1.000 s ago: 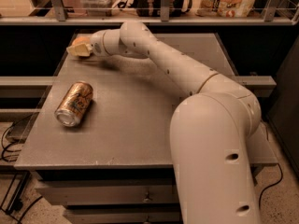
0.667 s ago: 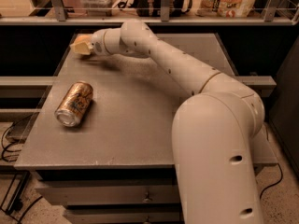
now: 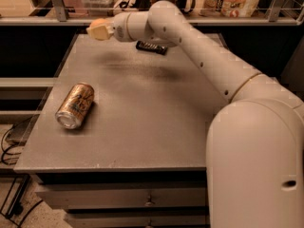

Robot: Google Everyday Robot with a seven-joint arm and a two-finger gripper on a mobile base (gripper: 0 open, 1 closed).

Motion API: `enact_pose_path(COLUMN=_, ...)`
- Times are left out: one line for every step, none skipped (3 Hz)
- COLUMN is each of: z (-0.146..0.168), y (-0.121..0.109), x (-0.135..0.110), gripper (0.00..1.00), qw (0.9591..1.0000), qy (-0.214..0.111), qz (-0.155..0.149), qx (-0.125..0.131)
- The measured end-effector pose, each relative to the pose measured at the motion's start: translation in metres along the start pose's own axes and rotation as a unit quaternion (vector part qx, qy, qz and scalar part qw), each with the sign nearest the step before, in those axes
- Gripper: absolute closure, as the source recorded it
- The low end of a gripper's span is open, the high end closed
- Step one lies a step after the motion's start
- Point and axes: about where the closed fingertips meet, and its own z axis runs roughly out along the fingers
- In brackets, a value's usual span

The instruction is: Pick orange

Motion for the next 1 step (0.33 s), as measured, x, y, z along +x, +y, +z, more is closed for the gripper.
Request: enact_pose_path(z=-0.004, y=-0.0022, x=0.0006, gripper=1.0, qw=1.0, qy=0.0, qz=0.0, qx=0.001)
